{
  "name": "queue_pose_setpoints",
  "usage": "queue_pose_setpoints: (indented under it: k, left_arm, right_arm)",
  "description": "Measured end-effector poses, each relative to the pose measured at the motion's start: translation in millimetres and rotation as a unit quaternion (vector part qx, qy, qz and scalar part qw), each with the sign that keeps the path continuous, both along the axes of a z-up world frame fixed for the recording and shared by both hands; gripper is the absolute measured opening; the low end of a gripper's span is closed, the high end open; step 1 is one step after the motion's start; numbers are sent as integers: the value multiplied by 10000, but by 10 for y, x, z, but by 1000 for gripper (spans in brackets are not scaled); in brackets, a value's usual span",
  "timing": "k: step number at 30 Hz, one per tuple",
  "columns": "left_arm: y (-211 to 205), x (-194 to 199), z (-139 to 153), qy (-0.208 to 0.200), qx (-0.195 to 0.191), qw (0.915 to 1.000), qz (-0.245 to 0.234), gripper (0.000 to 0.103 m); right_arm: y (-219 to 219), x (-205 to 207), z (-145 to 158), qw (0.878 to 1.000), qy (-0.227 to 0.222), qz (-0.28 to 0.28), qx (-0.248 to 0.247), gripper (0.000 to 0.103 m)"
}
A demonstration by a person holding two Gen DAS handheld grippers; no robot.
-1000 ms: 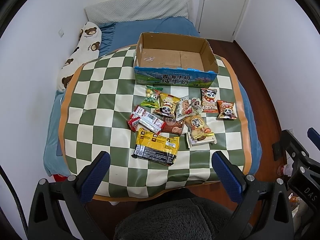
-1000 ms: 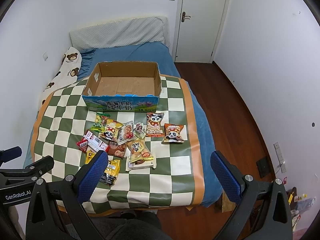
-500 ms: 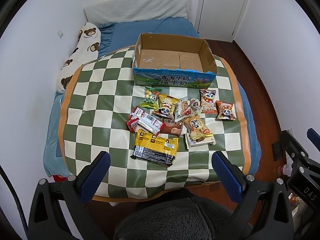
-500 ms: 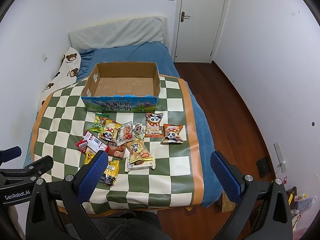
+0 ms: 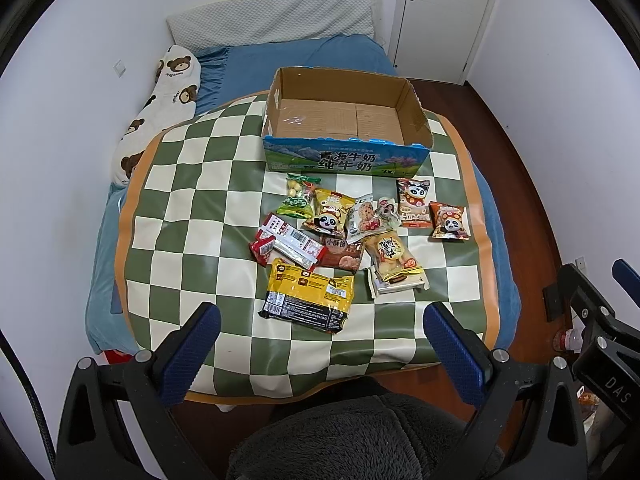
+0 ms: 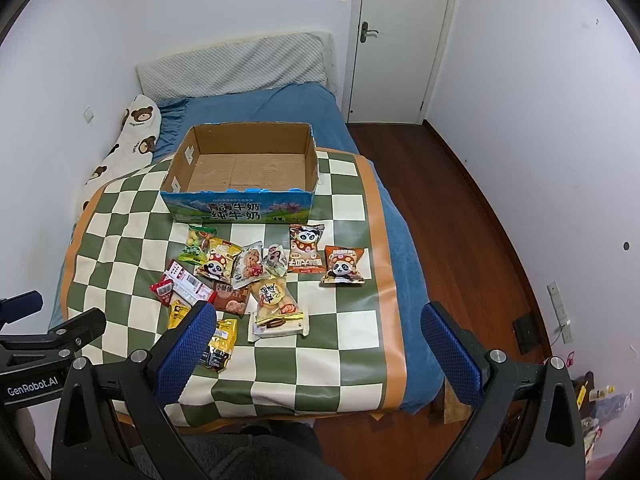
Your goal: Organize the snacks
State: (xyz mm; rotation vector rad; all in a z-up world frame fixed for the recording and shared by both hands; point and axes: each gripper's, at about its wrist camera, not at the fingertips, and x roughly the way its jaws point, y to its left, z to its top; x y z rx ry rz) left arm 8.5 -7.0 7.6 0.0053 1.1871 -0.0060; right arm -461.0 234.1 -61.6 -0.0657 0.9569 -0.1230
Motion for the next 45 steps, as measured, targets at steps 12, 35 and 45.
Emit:
queue_pose_setpoints:
  k: [12, 35, 45]
  left_arm:
    - [392, 449, -780, 727, -234, 9924, 968, 103]
    - [909, 1016, -3842, 3644, -2400, 8082, 3955, 102]
    - [117, 1231, -3403, 2629, -71, 9546, 1400, 84]
  right_arm:
    - [-91, 312, -491, 9992, 314, -31, 257, 103]
    - [42, 1685, -3065, 9607, 2649, 281, 782, 98]
    - [-192, 1702, -3237, 9472, 2947, 116, 1258, 98]
